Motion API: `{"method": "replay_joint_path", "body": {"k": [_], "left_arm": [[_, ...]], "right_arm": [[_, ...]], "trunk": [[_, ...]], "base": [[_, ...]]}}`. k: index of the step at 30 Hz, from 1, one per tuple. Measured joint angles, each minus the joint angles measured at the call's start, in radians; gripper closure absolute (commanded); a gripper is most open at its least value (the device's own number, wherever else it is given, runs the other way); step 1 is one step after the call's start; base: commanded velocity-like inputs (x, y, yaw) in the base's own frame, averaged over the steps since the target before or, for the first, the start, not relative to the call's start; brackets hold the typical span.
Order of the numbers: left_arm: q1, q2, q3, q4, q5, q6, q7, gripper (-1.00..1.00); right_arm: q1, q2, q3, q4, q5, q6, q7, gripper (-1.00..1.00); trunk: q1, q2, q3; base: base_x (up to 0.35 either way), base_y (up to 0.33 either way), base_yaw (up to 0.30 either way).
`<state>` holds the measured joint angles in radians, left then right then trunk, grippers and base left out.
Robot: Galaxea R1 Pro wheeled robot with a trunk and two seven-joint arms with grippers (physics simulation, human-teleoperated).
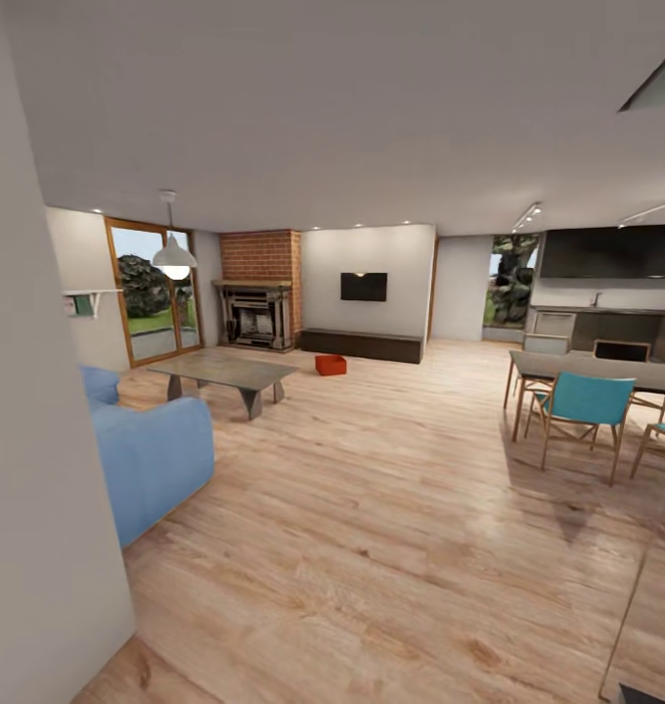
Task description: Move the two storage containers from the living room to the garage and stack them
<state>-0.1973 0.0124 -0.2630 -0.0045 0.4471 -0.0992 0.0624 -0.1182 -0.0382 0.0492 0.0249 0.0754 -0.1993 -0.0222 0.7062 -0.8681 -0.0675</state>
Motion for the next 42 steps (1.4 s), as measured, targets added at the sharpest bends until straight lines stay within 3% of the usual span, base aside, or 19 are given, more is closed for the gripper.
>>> {"method": "replay_joint_path", "body": {"k": [42], "left_arm": [[0.0,0.0,0.0,0.0,0.0,0.0,0.0,-1.0]], "right_arm": [[0.0,-0.001,-0.001,0.0,0.005,0.0,0.0,-1.0]], "trunk": [[0.0,0.0,0.0]], "base": [[0.324,0.0,0.0]]}}
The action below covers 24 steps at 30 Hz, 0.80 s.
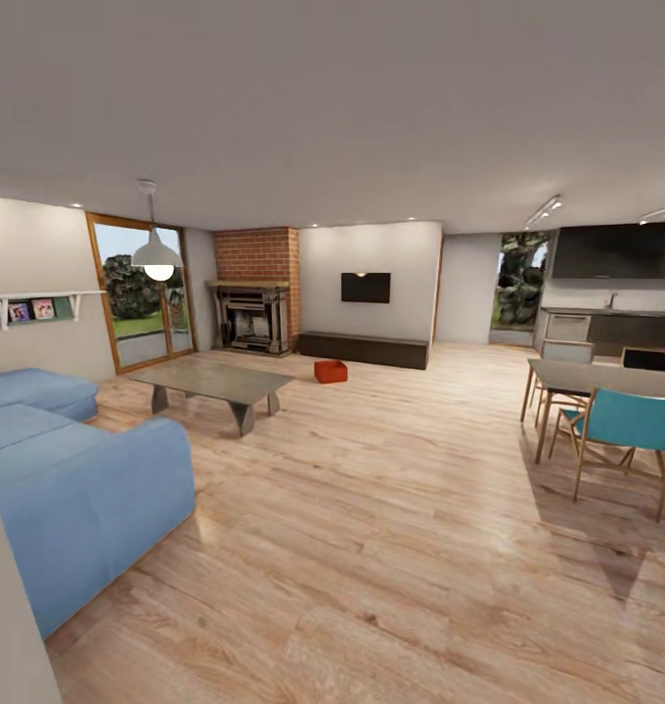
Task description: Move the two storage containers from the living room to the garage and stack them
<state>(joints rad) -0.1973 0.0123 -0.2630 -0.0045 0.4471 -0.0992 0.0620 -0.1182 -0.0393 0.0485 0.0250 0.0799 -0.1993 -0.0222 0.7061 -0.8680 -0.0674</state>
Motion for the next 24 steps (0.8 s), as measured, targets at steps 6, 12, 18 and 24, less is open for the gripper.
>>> {"method": "replay_joint_path", "body": {"k": [6,12,18,24], "left_arm": [[0.0,0.0,0.0,0.0,0.0,0.0,0.0,-1.0],[0.0,-0.001,-0.001,0.0,-0.001,0.0,0.0,-1.0],[0.0,-0.001,0.0,0.0,0.0,0.0,0.0,-1.0],[0.0,-0.001,0.0,0.0,-0.001,0.0,0.0,-1.0]], "right_arm": [[0.0,0.0,0.0,0.0,0.001,0.0,0.0,-1.0],[0.0,0.001,0.0,0.0,0.001,0.0,0.0,-1.0],[0.0,0.001,0.0,0.0,0.0,0.0,-0.001,-1.0],[0.0,0.001,0.0,0.0,0.0,0.0,-0.001,-1.0]], "trunk": [[0.0,0.0,0.0],[0.0,0.0,0.0],[0.0,0.0,0.0],[0.0,0.0,0.0]], "base": [[0.324,0.0,0.0],[0.324,0.0,0.0],[0.324,0.0,0.0],[0.324,0.0,0.0]]}}
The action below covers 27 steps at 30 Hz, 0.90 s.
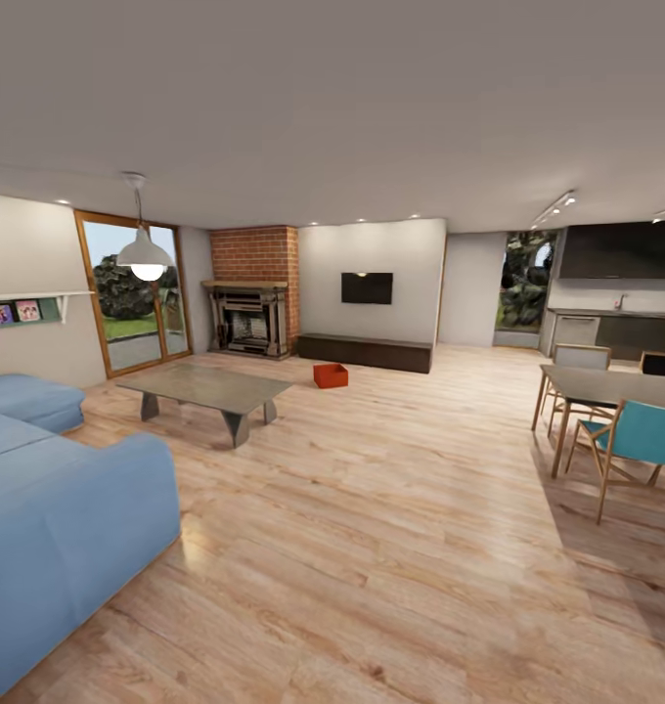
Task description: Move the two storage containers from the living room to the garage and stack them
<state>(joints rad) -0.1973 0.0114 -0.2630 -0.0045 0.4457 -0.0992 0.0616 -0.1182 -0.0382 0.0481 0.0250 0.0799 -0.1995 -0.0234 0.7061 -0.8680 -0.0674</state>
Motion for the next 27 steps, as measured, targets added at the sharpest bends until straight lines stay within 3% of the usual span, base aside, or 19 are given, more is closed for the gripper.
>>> {"method": "replay_joint_path", "body": {"k": [27], "left_arm": [[0.0,-0.001,-0.001,0.0,0.0,0.001,0.0,-1.0]], "right_arm": [[0.0,-0.002,-0.001,0.0,0.0,0.0,0.001,-1.0]], "trunk": [[0.0,0.0,0.0]], "base": [[0.324,0.0,0.0]]}}
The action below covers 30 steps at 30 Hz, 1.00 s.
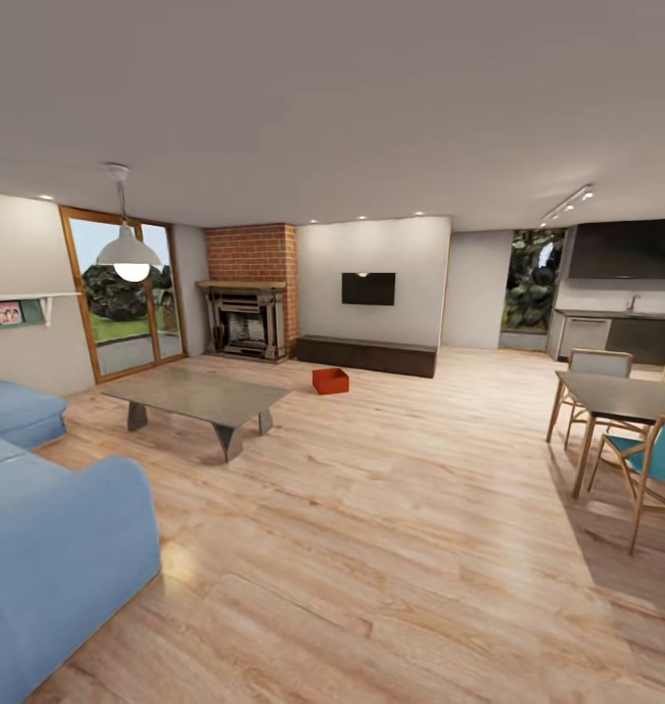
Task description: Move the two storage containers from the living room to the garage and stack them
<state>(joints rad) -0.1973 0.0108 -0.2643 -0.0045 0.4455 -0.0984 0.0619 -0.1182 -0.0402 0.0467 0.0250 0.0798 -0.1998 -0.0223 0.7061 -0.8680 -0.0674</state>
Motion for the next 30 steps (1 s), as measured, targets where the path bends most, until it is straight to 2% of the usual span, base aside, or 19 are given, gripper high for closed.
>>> {"method": "replay_joint_path", "body": {"k": [16,23,30], "left_arm": [[0.0,0.0,0.0,0.0,-0.002,0.002,0.0,-1.0],[0.0,0.0,0.0,-0.001,-0.002,0.053,0.0,-1.0],[0.0,0.0,0.0,-0.002,-0.002,0.055,0.0,-1.0]], "right_arm": [[0.0,0.001,0.0,0.0,0.002,-0.001,-0.001,-1.0],[0.0,0.004,0.0,0.0,0.003,0.0,0.0,-1.0],[0.0,0.004,0.001,0.0,0.003,0.0,0.0,-1.0]], "trunk": [[0.0,0.0,0.0],[0.0,0.0,0.0],[0.0,0.0,0.0]], "base": [[0.324,0.0,0.0],[0.324,0.0,0.0],[0.324,0.0,0.0]]}}
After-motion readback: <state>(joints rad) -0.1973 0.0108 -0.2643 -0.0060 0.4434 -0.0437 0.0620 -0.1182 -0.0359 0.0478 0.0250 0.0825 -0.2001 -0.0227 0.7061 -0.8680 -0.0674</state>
